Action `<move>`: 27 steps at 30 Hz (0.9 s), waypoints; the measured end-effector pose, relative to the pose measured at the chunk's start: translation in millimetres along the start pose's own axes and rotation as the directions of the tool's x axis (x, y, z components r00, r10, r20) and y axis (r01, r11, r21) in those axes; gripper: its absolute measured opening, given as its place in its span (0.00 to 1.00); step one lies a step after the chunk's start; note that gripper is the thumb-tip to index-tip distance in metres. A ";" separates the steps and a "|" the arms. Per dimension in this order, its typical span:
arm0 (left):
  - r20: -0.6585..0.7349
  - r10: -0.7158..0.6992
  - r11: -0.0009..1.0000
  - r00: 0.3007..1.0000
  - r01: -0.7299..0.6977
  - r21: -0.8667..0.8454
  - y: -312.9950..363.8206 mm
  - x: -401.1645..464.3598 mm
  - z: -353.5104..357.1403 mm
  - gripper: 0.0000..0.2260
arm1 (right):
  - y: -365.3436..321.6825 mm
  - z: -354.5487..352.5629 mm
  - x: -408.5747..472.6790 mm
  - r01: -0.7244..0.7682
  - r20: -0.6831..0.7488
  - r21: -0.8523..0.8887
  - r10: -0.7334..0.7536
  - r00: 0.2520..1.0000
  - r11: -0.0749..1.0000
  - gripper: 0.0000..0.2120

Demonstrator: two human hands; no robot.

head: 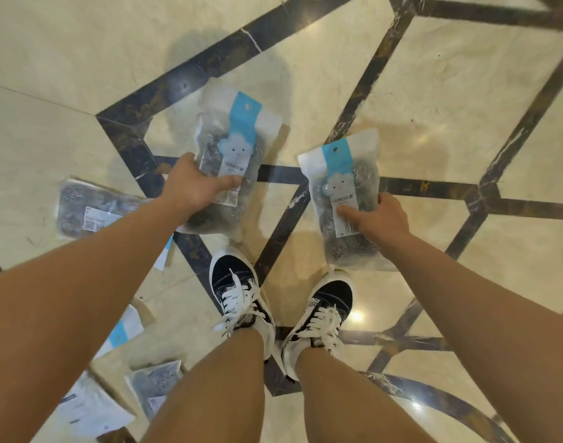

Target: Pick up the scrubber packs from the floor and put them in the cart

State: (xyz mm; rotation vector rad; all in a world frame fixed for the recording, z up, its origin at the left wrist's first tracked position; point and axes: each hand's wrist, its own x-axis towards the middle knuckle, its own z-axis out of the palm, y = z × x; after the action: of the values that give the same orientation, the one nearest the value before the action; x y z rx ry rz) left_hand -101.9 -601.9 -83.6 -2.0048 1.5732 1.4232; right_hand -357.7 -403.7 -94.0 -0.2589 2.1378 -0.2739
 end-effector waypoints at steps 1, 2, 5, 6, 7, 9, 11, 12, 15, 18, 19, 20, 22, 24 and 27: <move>-0.009 -0.012 0.995 1.000 0.011 -0.102 6.7 -15.3 -6.7 0.41 | -8.6 -7.2 -12.7 0.017 -0.009 0.097 -0.016 1.000 0.995 0.30; -0.009 -0.014 0.981 1.000 0.012 -0.195 15.2 -32.5 -14.3 0.40 | -19.9 -16.1 -26.3 0.046 -0.017 0.197 -0.043 0.999 0.979 0.28; 0.033 0.022 0.923 0.999 -0.007 -0.384 51.7 -90.0 -43.7 0.29 | -64.9 -54.0 -73.4 0.114 -0.046 0.431 -0.104 0.993 0.895 0.28; 0.061 0.045 0.901 0.997 -0.014 -0.433 66.8 -112.2 -55.7 0.22 | -81.8 -69.5 -90.8 0.138 -0.049 0.482 -0.130 0.990 0.865 0.28; 0.092 0.078 0.882 0.993 -0.026 -0.470 81.3 -134.1 -69.6 0.15 | -98.5 -86.7 -110.0 0.168 -0.049 0.514 -0.167 0.985 0.841 0.28; 0.135 0.146 0.859 0.980 -0.058 -0.508 113.9 -183.2 -101.9 0.08 | -130.2 -125.3 -152.2 0.235 -0.048 0.531 -0.248 0.967 0.814 0.27; 0.163 0.224 0.857 0.961 -0.115 -0.502 147.8 -238.7 -136.4 0.08 | -162.2 -168.9 -205.1 0.293 -0.044 0.513 -0.316 0.948 0.807 0.26; 0.162 0.263 0.863 0.951 -0.157 -0.480 163.4 -267.3 -153.8 0.08 | -177.3 -190.7 -233.2 0.327 -0.044 0.495 -0.353 0.935 0.805 0.26; 0.092 0.280 0.857 0.956 -0.206 -0.472 207.0 -351.2 -203.6 0.10 | -211.5 -256.5 -317.1 0.403 -0.072 0.452 -0.418 0.906 0.796 0.21; -0.026 0.261 0.836 0.965 -0.240 -0.493 237.4 -425.4 -244.4 0.18 | -227.7 -314.6 -395.4 0.417 -0.109 0.512 -0.425 0.899 0.751 0.22; -0.052 0.266 0.823 0.962 -0.255 -0.508 248.1 -450.9 -255.5 0.20 | -230.7 -332.2 -420.8 0.411 -0.114 0.540 -0.420 0.900 0.734 0.24; -0.068 0.283 0.808 0.957 -0.276 -0.521 258.1 -475.6 -265.4 0.21 | -233.3 -348.6 -445.0 0.411 -0.117 0.562 -0.423 0.899 0.718 0.25; -0.089 0.312 0.792 0.946 -0.311 -0.525 275.6 -521.9 -281.2 0.25 | -236.6 -376.6 -491.4 0.422 -0.123 0.572 -0.435 0.892 0.704 0.26; -0.119 0.318 0.788 0.940 -0.333 -0.518 289.7 -556.1 -291.8 0.27 | -235.9 -399.0 -530.3 0.450 -0.160 0.563 -0.442 0.882 0.694 0.27; -0.127 0.340 0.785 0.932 -0.356 -0.507 306.8 -593.8 -301.1 0.24 | -224.0 -422.9 -573.9 0.477 -0.246 0.574 -0.415 0.876 0.666 0.25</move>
State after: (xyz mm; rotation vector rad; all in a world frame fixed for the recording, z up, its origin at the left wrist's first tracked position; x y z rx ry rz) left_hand -170.2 -556.8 644.8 -2.0728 1.7838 2.1815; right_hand -382.2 -411.3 652.8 -0.3844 1.9135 -1.2852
